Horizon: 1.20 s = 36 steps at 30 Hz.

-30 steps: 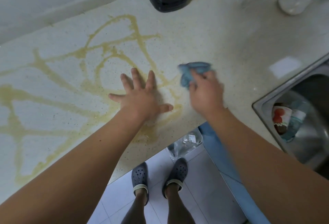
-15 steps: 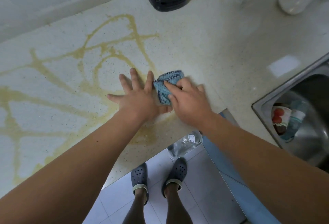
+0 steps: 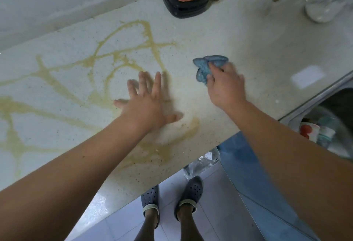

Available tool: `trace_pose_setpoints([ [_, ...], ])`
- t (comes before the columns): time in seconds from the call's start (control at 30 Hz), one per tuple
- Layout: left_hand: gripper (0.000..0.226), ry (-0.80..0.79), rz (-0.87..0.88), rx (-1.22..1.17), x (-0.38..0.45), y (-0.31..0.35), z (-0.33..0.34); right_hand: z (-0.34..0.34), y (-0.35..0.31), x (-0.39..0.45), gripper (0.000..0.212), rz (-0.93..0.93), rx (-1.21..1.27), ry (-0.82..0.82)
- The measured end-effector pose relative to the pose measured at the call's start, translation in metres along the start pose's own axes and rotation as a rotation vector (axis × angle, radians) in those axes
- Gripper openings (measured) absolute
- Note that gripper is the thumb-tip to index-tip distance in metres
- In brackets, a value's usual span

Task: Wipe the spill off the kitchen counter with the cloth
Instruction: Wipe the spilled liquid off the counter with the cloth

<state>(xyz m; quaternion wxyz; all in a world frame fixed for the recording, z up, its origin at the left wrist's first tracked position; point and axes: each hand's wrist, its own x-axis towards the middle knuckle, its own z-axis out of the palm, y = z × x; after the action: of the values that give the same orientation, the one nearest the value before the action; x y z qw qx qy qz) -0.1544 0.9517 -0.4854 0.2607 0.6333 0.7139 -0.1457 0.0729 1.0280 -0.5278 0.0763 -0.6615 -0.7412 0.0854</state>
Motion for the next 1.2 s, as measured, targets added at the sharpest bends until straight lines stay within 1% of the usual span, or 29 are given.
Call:
trace_pose_setpoints([
  [0.07, 0.138, 0.034, -0.046, -0.034, 0.011, -0.018, -0.016, -0.007, 0.015, 0.027, 0.045, 0.203, -0.012, 0.004],
  [0.1, 0.140, 0.043, -0.081, -0.061, 0.017, -0.025, -0.021, -0.006, 0.009, 0.030, 0.043, 0.239, 0.022, 0.005],
  [0.13, 0.139, 0.037, -0.110, -0.085, 0.022, -0.031, -0.023, -0.004, -0.003, 0.027, 0.043, 0.209, 0.057, 0.002],
  [0.2, 0.137, 0.023, -0.126, -0.108, 0.027, -0.033, -0.020, 0.003, -0.035, 0.003, 0.047, -0.001, 0.070, -0.024],
  [0.23, 0.136, 0.026, -0.121, -0.103, 0.028, -0.033, -0.017, 0.005, -0.048, -0.012, 0.050, -0.139, 0.065, -0.049],
  [0.27, 0.134, 0.029, -0.118, -0.092, 0.030, -0.033, -0.014, 0.006, -0.057, -0.022, 0.052, -0.231, 0.056, -0.088],
  [0.3, 0.134, 0.025, -0.119, -0.080, 0.031, -0.031, -0.012, 0.004, -0.056, -0.023, 0.053, -0.294, 0.022, -0.088],
  [0.33, 0.134, 0.013, -0.129, -0.075, 0.032, -0.033, -0.012, 0.003, -0.053, -0.013, 0.052, -0.316, -0.008, -0.079],
  [0.37, 0.135, 0.000, -0.136, -0.073, 0.032, -0.032, -0.012, 0.003, -0.045, 0.002, 0.051, -0.276, -0.052, -0.052],
  [0.43, 0.136, -0.011, -0.137, -0.072, 0.032, -0.033, -0.014, 0.000, -0.029, 0.035, 0.049, -0.059, -0.104, 0.006],
  [0.5, 0.137, -0.014, -0.132, -0.076, 0.031, -0.032, -0.015, -0.004, -0.027, 0.053, 0.048, 0.183, -0.024, 0.061],
  [0.53, 0.137, -0.017, -0.132, -0.081, 0.032, -0.031, -0.015, -0.003, -0.038, 0.054, 0.048, 0.230, 0.005, 0.074],
  [0.57, 0.137, -0.022, -0.139, -0.089, 0.032, -0.032, -0.015, 0.002, -0.054, 0.049, 0.047, 0.198, 0.022, 0.077],
  [0.6, 0.137, -0.024, -0.145, -0.094, 0.033, -0.031, -0.015, 0.009, -0.072, 0.039, 0.044, 0.111, 0.049, 0.061],
  [0.67, 0.138, -0.023, -0.151, -0.087, 0.034, -0.032, -0.014, 0.017, -0.104, 0.011, 0.038, -0.143, 0.141, 0.007],
  [0.7, 0.138, -0.022, -0.149, -0.085, 0.035, -0.032, -0.013, 0.020, -0.110, 0.003, 0.038, -0.233, 0.155, -0.025],
  [0.73, 0.138, -0.023, -0.143, -0.084, 0.035, -0.032, -0.013, 0.020, -0.110, 0.005, 0.038, -0.276, 0.136, -0.039],
  [0.77, 0.137, -0.024, -0.135, -0.087, 0.035, -0.032, -0.012, 0.020, -0.103, 0.016, 0.038, -0.254, 0.095, -0.024],
  [0.8, 0.138, -0.022, -0.130, -0.091, 0.036, -0.032, -0.011, 0.018, -0.091, 0.032, 0.038, -0.159, 0.041, 0.003],
  [0.87, 0.139, -0.018, -0.127, -0.098, 0.035, -0.033, -0.012, 0.010, -0.066, 0.061, 0.038, 0.111, -0.010, 0.046],
  [0.9, 0.139, -0.017, -0.126, -0.099, 0.035, -0.032, -0.012, 0.005, -0.062, 0.069, 0.039, 0.211, 0.016, 0.052],
  [0.93, 0.139, -0.017, -0.124, -0.099, 0.035, -0.032, -0.012, 0.005, -0.070, 0.069, 0.040, 0.226, 0.024, 0.044],
  [0.97, 0.138, -0.017, -0.117, -0.103, 0.036, -0.031, -0.013, 0.007, -0.082, 0.063, 0.040, 0.154, 0.008, 0.027],
  [1.07, 0.137, -0.013, -0.120, -0.090, 0.036, -0.033, -0.011, 0.015, -0.117, 0.024, 0.042, -0.210, 0.046, -0.086],
  [1.1, 0.136, -0.009, -0.120, -0.083, 0.035, -0.034, -0.011, 0.017, -0.119, 0.019, 0.042, -0.287, 0.052, -0.097],
  [1.13, 0.136, -0.007, -0.115, -0.083, 0.034, -0.035, -0.010, 0.015, -0.116, 0.021, 0.041, -0.308, 0.026, -0.100],
  [1.17, 0.135, -0.008, -0.108, -0.085, 0.033, -0.034, -0.011, 0.011, -0.108, 0.032, 0.042, -0.257, -0.024, -0.088],
  [1.2, 0.135, -0.011, -0.101, -0.087, 0.032, -0.034, -0.013, 0.008, -0.099, 0.045, 0.042, -0.144, -0.087, -0.073],
])
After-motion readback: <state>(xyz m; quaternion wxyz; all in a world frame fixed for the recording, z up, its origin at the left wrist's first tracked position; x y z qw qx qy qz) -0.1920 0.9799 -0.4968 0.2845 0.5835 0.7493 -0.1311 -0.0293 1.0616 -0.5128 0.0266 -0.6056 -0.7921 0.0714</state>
